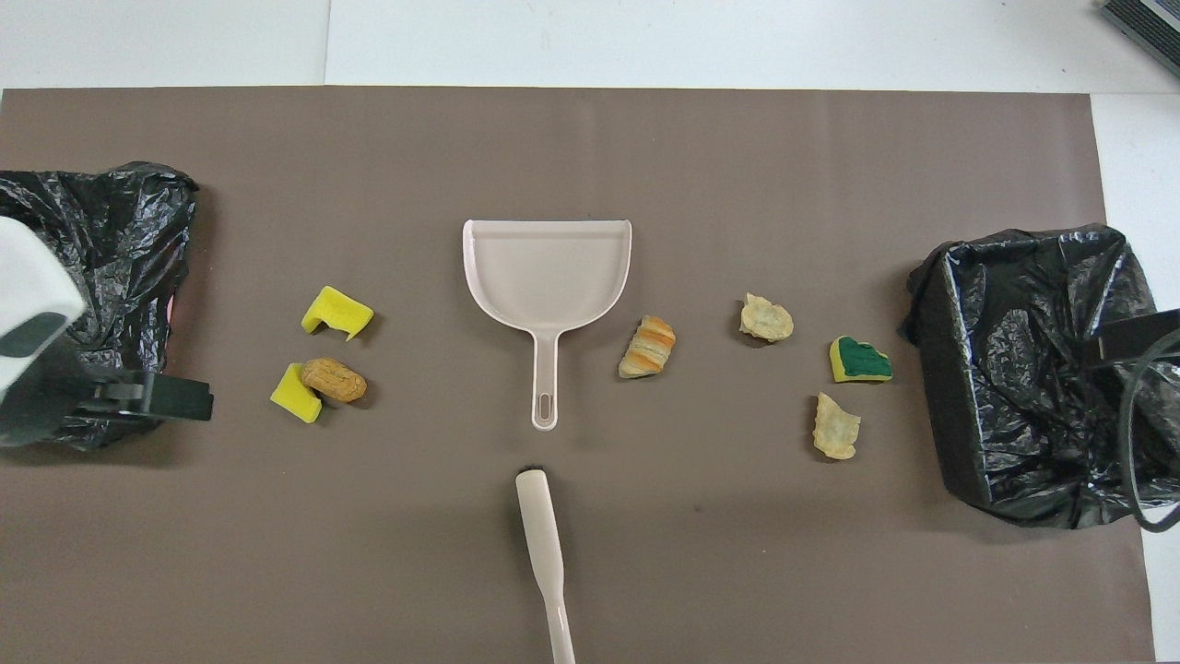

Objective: Sweep and dump trash in bin

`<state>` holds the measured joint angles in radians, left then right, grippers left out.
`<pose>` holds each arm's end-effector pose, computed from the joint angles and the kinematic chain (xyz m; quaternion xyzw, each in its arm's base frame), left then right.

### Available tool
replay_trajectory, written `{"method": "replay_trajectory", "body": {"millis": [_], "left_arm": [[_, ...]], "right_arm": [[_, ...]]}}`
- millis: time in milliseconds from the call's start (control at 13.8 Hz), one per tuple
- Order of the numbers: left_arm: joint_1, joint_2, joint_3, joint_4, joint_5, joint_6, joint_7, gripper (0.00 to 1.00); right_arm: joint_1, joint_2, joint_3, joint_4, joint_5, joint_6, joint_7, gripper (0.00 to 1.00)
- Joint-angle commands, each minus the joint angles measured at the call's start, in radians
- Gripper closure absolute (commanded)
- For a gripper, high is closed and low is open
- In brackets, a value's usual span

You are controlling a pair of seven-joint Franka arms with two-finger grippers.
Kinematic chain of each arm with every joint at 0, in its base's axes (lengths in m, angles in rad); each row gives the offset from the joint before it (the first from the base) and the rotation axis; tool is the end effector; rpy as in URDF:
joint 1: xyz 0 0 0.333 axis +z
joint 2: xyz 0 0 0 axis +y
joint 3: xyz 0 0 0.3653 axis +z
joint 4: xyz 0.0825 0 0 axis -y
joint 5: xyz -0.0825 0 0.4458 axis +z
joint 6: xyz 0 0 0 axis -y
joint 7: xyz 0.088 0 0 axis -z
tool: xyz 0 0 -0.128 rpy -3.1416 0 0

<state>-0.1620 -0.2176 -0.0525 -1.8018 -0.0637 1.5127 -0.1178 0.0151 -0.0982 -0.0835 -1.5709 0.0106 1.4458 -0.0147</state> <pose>0.5128 -0.1234 0.6501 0.9979 -0.0482 -0.0397 0.0199 0.5651 -0.0400 0.6999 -0.9995 0.0260 0.0132 0.0099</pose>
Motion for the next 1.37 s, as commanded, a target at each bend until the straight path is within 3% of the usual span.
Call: {"method": "replay_trajectory", "body": {"millis": [0,361,578,867,1084,1301], "left_arm": [[-0.14,-0.069,0.01,-0.145,-0.007,0.04,-0.187,0.0],[-0.364,-0.126,0.006,-0.319,-0.051,0.167,-0.5,0.0],[-0.46,-0.137,0.006,-0.392,-0.086,0.231,-0.559,0.0],[-0.608,-0.128,0.006,-0.519,-0.102,0.397,-0.683,0.0],[-0.727,-0.08,0.006,-0.617,-0.102,0.525,-0.752,0.0],[-0.783,-0.062,0.006,-0.669,-0.102,0.603,-0.815,0.0]], "right_arm": [[0.0,-0.02,0.002,-0.021,0.003,-0.01,0.007,0.0],[0.0,-0.015,0.027,-0.066,0.005,0.043,0.009,0.0],[0.0,-0.006,0.065,-0.119,0.005,0.114,0.013,0.0],[0.006,0.012,0.113,-0.169,0.005,0.198,0.056,0.0],[0.034,0.061,0.114,-0.173,0.005,0.243,0.076,0.0],[0.069,0.087,0.113,-0.213,0.005,0.315,0.078,0.0]]}}
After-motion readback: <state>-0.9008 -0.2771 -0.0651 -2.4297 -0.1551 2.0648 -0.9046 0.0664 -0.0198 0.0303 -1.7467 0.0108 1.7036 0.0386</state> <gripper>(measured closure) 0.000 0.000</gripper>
